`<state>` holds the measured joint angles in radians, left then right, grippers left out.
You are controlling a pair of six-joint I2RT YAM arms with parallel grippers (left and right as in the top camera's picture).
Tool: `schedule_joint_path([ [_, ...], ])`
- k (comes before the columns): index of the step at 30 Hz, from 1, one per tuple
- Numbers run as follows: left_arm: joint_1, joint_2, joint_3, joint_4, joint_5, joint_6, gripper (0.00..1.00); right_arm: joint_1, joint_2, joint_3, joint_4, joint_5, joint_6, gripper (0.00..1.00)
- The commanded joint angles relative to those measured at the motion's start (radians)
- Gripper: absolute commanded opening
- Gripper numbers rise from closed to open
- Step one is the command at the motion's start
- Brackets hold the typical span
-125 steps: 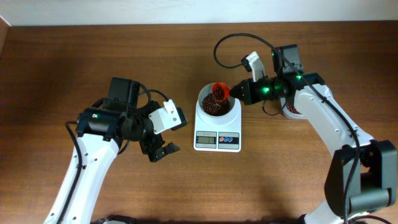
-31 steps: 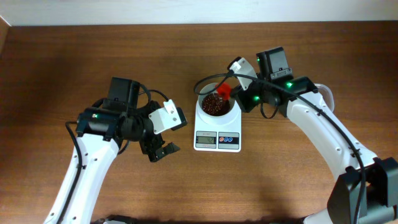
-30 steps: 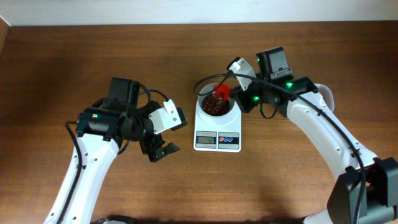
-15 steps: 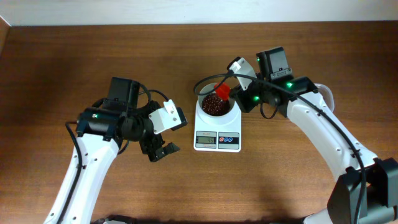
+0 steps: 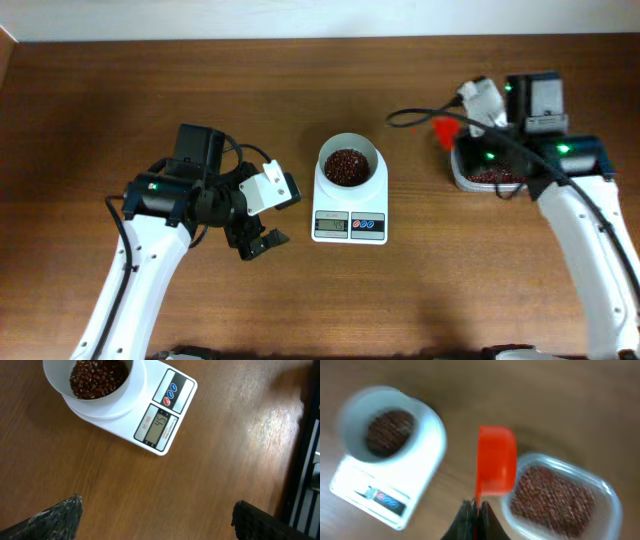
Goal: Scoop and weigh 50g on scale
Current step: 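Move the scoop with the right gripper back to the bean tub, then dip the scoop into the red beans with the right gripper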
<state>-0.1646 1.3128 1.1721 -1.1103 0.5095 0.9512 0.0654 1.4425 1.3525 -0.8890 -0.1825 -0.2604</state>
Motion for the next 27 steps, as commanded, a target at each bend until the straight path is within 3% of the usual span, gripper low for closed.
schedule_joint_path([
  [1,-0.004,-0.002,-0.003,0.002,0.018,0.016,0.99,-0.095,0.003,0.007,-0.090,0.124,0.011,0.04],
  [5,-0.004,-0.002,-0.003,0.002,0.018,0.016,0.99,-0.172,0.053,-0.014,-0.105,0.124,0.011,0.04],
  [14,-0.004,-0.002,-0.003,0.002,0.018,0.016,0.99,-0.171,0.266,-0.025,-0.045,0.084,0.062,0.04],
  [27,-0.004,-0.002,-0.003,0.002,0.018,0.016,0.99,-0.187,0.351,-0.025,-0.015,-0.188,0.067,0.04],
])
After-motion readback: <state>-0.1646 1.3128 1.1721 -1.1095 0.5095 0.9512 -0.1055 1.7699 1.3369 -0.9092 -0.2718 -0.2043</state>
